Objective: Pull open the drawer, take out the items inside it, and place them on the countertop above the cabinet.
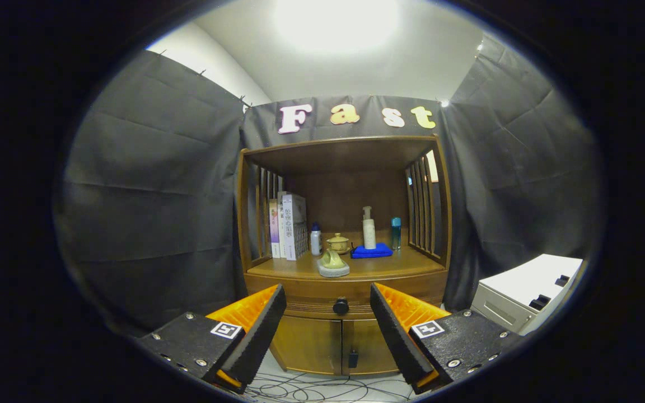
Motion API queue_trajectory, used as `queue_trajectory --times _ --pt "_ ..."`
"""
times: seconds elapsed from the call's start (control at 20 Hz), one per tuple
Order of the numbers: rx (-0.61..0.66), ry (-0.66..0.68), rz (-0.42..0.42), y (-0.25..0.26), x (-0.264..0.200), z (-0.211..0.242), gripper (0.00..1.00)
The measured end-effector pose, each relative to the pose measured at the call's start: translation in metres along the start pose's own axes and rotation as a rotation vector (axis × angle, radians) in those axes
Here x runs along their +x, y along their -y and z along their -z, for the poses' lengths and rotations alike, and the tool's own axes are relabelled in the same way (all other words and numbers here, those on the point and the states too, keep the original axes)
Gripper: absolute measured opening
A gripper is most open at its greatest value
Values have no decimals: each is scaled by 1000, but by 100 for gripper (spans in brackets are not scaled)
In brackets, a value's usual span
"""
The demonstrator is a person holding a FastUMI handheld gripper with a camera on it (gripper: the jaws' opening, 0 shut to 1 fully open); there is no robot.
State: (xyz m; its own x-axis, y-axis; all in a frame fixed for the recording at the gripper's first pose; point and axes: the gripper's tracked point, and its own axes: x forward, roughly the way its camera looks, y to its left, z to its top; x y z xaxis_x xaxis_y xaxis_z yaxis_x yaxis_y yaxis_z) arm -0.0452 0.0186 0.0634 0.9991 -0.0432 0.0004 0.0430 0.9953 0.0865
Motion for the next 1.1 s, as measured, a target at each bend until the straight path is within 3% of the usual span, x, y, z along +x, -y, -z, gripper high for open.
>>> queue_trajectory --times 1.1 --pt "-22 10 -37 -8 6 -5 95"
